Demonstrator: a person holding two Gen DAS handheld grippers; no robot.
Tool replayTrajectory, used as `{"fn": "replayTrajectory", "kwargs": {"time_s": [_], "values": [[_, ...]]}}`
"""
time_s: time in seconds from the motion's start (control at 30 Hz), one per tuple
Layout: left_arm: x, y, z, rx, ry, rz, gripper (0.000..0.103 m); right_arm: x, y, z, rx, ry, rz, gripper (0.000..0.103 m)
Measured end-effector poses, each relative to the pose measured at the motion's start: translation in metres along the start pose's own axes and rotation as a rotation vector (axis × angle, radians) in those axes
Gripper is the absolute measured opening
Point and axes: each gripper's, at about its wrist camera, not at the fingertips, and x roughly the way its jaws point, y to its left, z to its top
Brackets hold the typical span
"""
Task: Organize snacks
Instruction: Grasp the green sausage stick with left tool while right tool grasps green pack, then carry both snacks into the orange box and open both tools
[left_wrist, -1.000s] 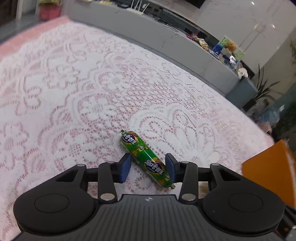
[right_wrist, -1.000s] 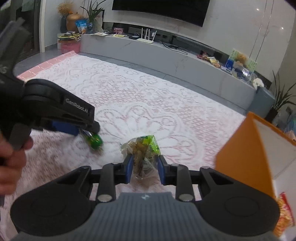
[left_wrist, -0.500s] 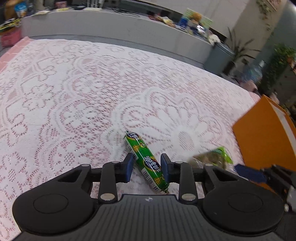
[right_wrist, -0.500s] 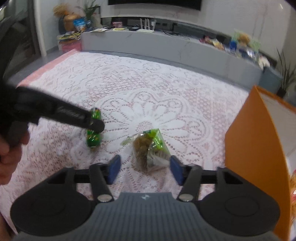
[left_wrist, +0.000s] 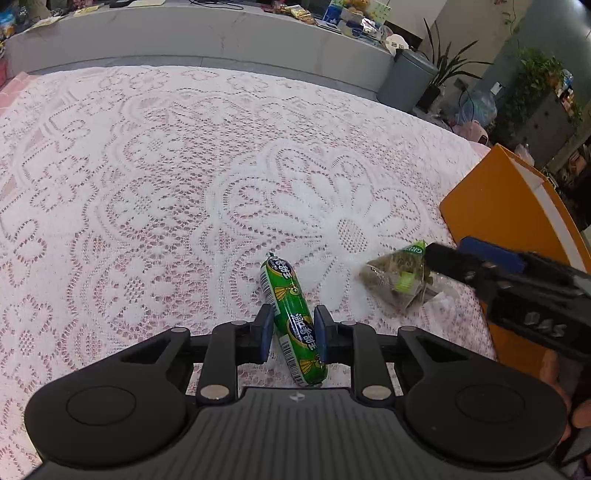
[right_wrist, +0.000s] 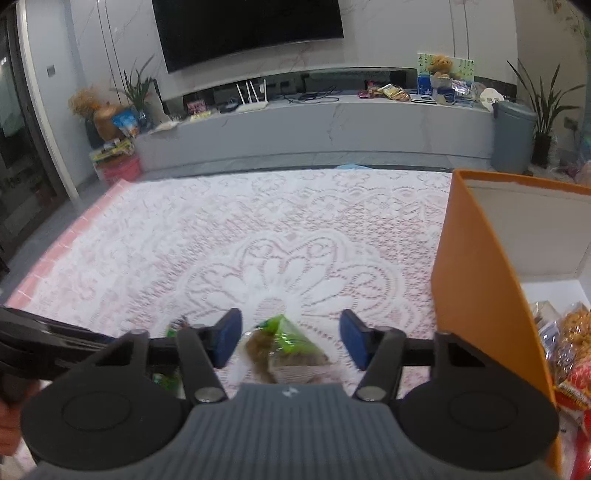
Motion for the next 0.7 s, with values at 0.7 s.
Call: {"fn": "replayTrajectory", "kwargs": {"time_s": [0.7], "values": [[0.009,-0.015,-0.004,0.100,-0.028,0.080,0.038,0.022,0.019,-0.019,-0.107,0.115,0.009,0.059]]}}
